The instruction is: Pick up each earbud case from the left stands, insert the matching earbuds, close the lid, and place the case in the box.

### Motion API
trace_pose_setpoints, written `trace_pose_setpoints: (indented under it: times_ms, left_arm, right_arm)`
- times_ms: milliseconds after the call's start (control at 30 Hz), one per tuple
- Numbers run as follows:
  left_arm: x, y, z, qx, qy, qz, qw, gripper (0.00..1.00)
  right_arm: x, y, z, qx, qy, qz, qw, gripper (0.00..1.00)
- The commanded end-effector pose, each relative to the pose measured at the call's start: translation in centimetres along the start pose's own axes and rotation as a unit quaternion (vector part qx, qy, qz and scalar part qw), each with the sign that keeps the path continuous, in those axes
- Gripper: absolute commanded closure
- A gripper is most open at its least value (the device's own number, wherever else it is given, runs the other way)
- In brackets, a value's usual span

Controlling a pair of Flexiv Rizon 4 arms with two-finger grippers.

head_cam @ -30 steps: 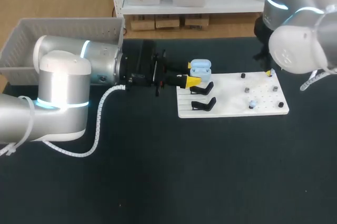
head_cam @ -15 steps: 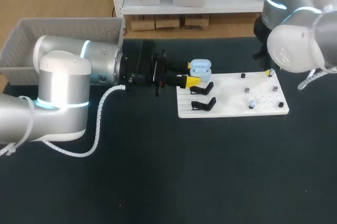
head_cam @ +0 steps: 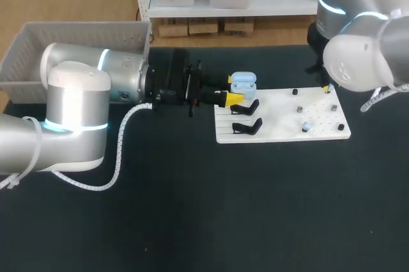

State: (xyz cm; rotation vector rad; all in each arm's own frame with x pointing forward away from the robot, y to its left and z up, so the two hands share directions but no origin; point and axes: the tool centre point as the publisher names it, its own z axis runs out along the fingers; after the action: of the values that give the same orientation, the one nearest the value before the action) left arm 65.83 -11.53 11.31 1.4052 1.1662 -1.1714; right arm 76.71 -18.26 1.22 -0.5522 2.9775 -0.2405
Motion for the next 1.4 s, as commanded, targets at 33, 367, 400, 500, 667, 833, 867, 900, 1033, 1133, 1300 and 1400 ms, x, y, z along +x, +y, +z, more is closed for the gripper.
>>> trace_pose_setpoints:
  times_ms: [33,367,400,500,667,833,867,900,1033,1133,1300,1400]
  left_arm:
    - [0.1,-0.1,0.0,-0.002,-0.001,0.001,1.0,1.0]
    - [0.1,-0.1,0.0,-0.002,-0.001,0.001,1.0,1.0]
    - [0.1,-0.1,0.0,-0.002,-0.001,0.001,1.0,1.0]
    - [0.1,-0.1,0.0,-0.002,-0.001,0.001,1.0,1.0]
    - [0.1,-0.1,0.0,-0.002,-0.001,0.001,1.0,1.0]
    - [0.1,-0.1,0.0,-0.002,-0.001,0.001,1.0,1.0]
    - [0.1,-0.1,0.0,-0.002,-0.001,0.001,1.0,1.0]
    - [0.1,-0.1,0.0,-0.002,-0.001,0.001,1.0,1.0]
    - [0.1,-0.1,0.0,-0.002,-0.001,0.001,1.0,1.0]
    - [0.1,-0.1,0.0,-0.002,-0.001,0.001,1.0,1.0]
    - [0.1,-0.1,0.0,-0.002,-0.001,0.001,1.0,1.0]
    - [0.1,-0.1,0.0,-0.002,-0.001,0.001,1.0,1.0]
  right_arm:
    - [0.3,0.0,0.0,0.001,-0.003,0.001,1.0,0.7]
    - [0.6,0.2,0.0,0.005,-0.004,-0.001,1.0,0.71]
    - [0.6,0.2,0.0,0.006,-0.004,-0.001,1.0,0.72]
    - [0.6,0.2,0.0,0.007,-0.005,0.0,1.0,0.73]
    - [0.8,0.3,-0.1,0.009,-0.006,-0.002,1.0,0.86]
    - [0.9,0.3,-0.2,0.012,-0.006,-0.003,1.0,1.0]
    - [1.0,0.3,-0.3,0.012,-0.006,-0.003,1.0,1.0]
    - [1.0,0.3,-0.3,0.012,-0.007,-0.003,1.0,1.0]
    - [1.3,0.2,-1.1,0.012,-0.012,-0.002,1.0,1.0]
    - [1.7,0.2,-2.9,0.009,-0.023,-0.005,1.0,1.0]
    - [2.9,0.4,-6.6,0.006,-0.025,-0.021,0.999,1.0]
    - [3.5,0.7,-8.2,-0.002,-0.003,-0.01,1.0,1.0]
